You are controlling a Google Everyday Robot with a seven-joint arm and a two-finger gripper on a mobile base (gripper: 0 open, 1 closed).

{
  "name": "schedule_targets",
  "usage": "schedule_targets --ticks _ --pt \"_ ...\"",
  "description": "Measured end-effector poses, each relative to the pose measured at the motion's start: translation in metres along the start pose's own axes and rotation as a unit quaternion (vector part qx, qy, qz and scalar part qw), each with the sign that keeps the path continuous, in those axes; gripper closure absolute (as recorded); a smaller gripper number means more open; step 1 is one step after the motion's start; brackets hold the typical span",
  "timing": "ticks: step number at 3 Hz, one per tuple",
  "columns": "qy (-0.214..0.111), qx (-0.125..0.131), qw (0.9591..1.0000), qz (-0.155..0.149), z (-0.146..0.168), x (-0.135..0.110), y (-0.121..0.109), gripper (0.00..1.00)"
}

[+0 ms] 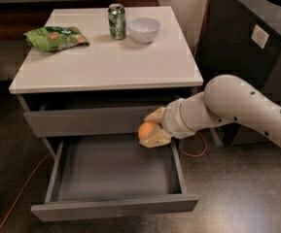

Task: Place orange into middle drawer

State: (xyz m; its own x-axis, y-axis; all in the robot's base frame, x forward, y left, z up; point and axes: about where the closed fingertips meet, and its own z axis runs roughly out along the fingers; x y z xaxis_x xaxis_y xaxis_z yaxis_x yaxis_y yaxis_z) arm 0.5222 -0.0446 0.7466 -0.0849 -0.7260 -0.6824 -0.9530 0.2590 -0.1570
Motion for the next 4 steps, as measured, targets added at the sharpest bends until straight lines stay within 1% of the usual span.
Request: schedule_targets --ticks 1,2,3,4 --pt "0.016 0.008 0.9998 -0.009 0.022 0.030 0.003 1.00" --pt "0.018 0.010 0.9997 -0.011 0.024 0.032 0.003 1.00" --pt "0.014 -0.008 0.9999 -0.005 0.042 0.050 0.006 1.00" --pt "-0.005 -0.038 0.9992 0.012 0.078 0.082 0.011 1.00"
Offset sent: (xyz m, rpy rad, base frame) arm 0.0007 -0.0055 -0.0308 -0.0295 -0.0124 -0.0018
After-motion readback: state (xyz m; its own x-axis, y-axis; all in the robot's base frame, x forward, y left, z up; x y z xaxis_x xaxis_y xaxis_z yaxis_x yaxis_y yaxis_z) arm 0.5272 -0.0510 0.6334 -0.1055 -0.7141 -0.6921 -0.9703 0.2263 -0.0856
